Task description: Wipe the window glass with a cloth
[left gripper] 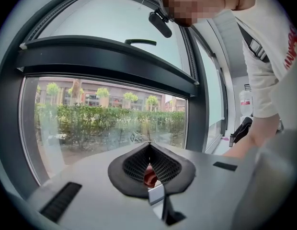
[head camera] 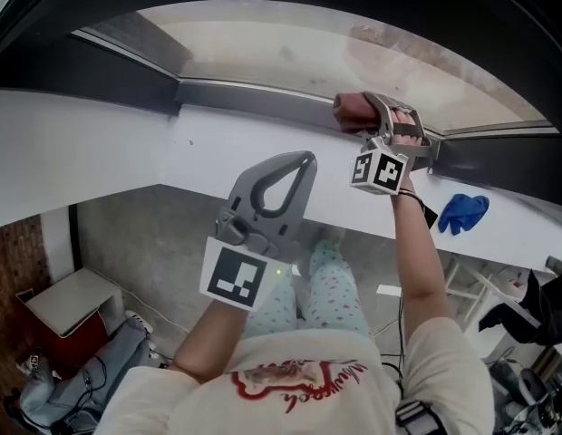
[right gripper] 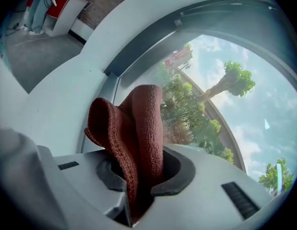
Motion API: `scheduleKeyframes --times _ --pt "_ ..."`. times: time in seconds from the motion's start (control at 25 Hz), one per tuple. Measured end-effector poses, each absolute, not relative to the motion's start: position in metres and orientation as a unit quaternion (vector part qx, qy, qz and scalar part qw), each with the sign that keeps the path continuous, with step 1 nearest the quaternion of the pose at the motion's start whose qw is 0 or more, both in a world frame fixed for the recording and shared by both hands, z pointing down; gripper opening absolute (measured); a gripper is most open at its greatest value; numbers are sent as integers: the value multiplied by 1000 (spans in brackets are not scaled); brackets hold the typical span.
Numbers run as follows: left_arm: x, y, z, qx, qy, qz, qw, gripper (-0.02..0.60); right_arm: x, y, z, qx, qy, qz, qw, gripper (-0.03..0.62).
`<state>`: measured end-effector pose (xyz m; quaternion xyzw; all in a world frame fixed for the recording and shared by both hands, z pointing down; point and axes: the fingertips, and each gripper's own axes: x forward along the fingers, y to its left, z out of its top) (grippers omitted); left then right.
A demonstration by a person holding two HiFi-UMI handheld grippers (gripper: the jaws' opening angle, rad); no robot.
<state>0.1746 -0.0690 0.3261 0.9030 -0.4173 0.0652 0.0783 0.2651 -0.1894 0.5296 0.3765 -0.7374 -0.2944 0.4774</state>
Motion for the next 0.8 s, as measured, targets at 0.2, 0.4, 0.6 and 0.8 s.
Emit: scheduleKeyframes --times 0.2,0.4,0.6,0.8 --pt "170 -67 333 898 -426 74 82 18 275 -188 595 348 -741 -251 517 91" --pt "167 -60 348 897 -422 104 84 18 285 -189 647 336 -745 -196 542 91" --pt "165 -49 366 894 -418 127 96 18 289 -191 692 316 -743 -165 566 91" --pt "157 -42 370 897 -407 143 91 18 293 -190 699 313 -737 -149 580 91"
